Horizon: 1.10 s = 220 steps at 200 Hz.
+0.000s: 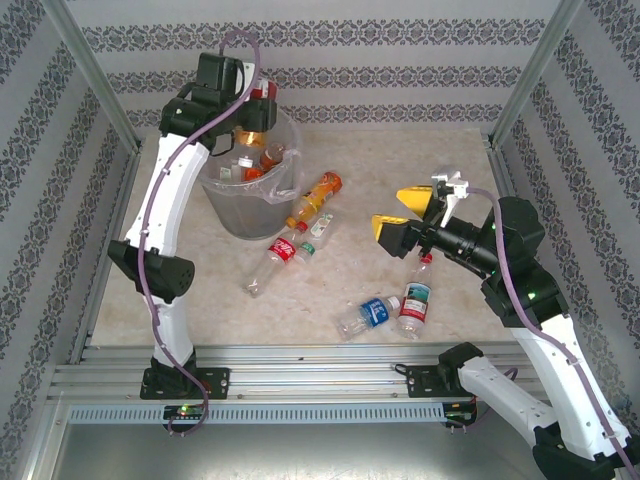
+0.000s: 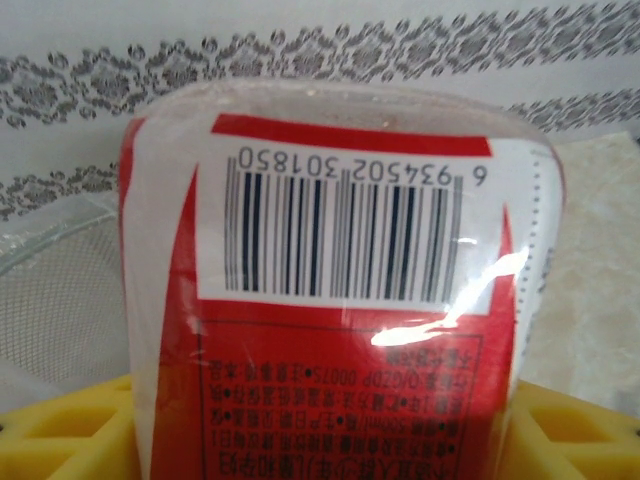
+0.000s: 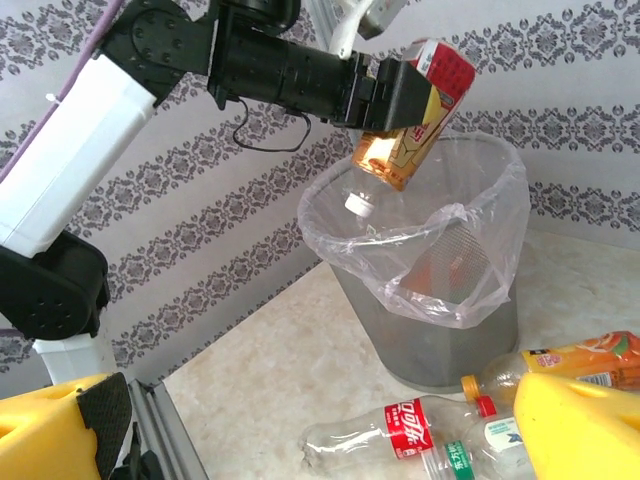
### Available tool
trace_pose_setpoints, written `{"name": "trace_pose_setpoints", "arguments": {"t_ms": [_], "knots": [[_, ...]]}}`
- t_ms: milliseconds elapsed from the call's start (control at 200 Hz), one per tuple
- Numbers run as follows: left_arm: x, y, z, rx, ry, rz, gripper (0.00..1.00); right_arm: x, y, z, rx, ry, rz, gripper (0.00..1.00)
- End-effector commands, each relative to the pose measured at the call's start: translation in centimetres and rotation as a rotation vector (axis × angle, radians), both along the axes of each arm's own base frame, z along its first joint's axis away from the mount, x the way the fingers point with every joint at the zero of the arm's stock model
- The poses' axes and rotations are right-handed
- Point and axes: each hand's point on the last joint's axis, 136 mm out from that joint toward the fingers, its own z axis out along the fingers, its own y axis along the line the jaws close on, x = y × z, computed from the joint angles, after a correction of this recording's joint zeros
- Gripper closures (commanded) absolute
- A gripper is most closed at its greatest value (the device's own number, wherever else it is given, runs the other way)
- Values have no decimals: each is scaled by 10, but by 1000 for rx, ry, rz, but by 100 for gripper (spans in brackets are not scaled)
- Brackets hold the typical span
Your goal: Put the plastic bottles in the bin
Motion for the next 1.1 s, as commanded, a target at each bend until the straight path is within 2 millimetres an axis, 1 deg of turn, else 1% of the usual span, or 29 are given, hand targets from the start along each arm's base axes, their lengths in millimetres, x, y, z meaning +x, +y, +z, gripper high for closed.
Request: {"name": "trace_pose_setpoints", "arguments": {"t_ms": [0,80,215,420,555,794,874,1004,1094], "knots": [[8,-8,-16,15,5,-64,34,0,-7,-2,-15,-13,-35,2],[11,-13,-30,16,32,-90,33,1,-8,-7,-24,-1,-45,2],[13,-13,-57,35,82,-96,33,2,-10,-13,-32,12,-59,2],[4,-16,-97,51,182,-133,31,6,-10,-20,-42,32,-74,2],[-3,-14,-115,67,227,-139,30,9,-10,-23,-47,40,-77,2],[-17,-16,-133,65,303,-169,23,10,-10,-25,-47,46,-81,2],[-20,-16,-135,66,312,-173,19,11,-10,-27,-50,51,-84,2],[-24,-13,-128,71,306,-164,16,11,-11,-30,-56,63,-90,2],[-26,-12,-113,62,277,-155,13,13,-13,-34,-62,76,-106,2]]}}
